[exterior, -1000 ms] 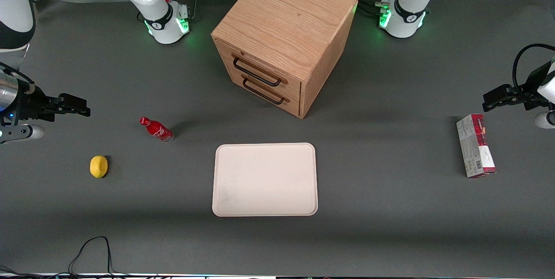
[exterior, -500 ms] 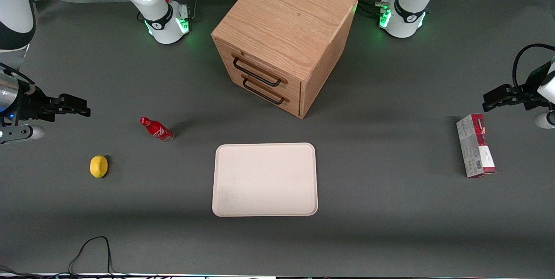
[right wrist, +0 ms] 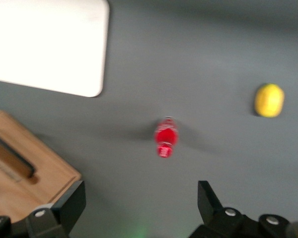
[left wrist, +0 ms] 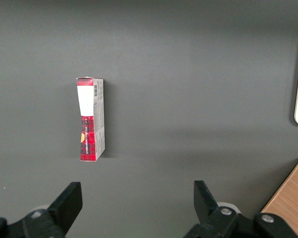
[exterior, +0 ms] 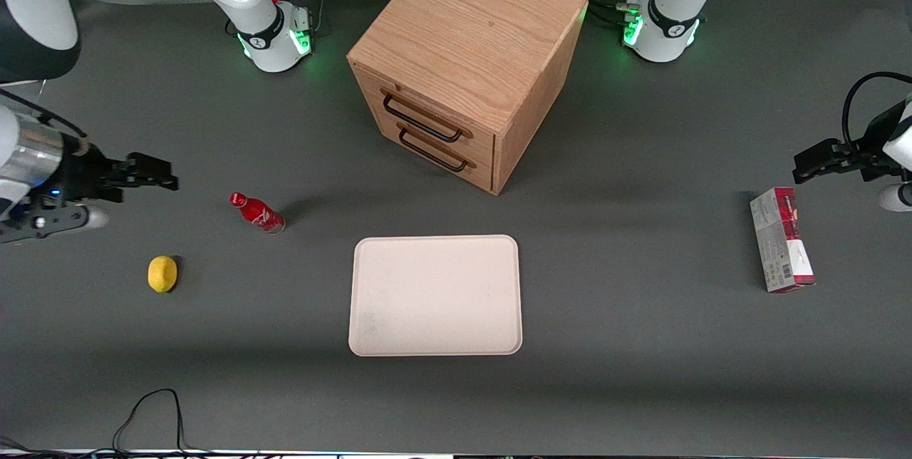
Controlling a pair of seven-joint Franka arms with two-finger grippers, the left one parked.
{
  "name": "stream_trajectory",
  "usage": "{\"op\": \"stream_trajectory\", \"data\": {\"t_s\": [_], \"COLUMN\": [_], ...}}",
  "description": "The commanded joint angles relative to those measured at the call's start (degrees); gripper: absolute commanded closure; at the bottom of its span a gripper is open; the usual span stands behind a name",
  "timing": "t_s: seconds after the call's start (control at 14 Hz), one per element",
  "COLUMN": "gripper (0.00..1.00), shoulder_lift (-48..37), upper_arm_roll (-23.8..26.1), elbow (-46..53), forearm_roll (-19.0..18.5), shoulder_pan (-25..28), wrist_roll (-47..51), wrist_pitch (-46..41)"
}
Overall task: Open upper drawer
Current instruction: 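Move the right gripper toward the upper drawer's black handle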
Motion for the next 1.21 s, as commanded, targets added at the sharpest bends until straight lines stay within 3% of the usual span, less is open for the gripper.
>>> {"op": "stream_trajectory", "data": {"t_s": [0.0, 0.07, 0.43, 0.86, 1.14], "gripper": [0.0, 0.0, 0.0, 0.0, 0.0], "shoulder_lift": [3.48, 4.28, 5.86, 8.06, 7.98], "upper_arm_roll": [-0.23, -0.14, -0.14, 0.56, 0.47], "elbow": [1.95, 1.95, 2.22, 1.87, 0.12], "forearm_roll": [9.5, 12.5, 15.69, 15.7, 13.43], "shoulder_pan": [1.05, 2.45, 11.94, 18.98, 22.58], "wrist_roll": [0.09, -0.78, -2.9, -8.86, -10.79], "wrist_pitch": [-0.77, -0.85, 3.36, 6.43, 7.23]}}
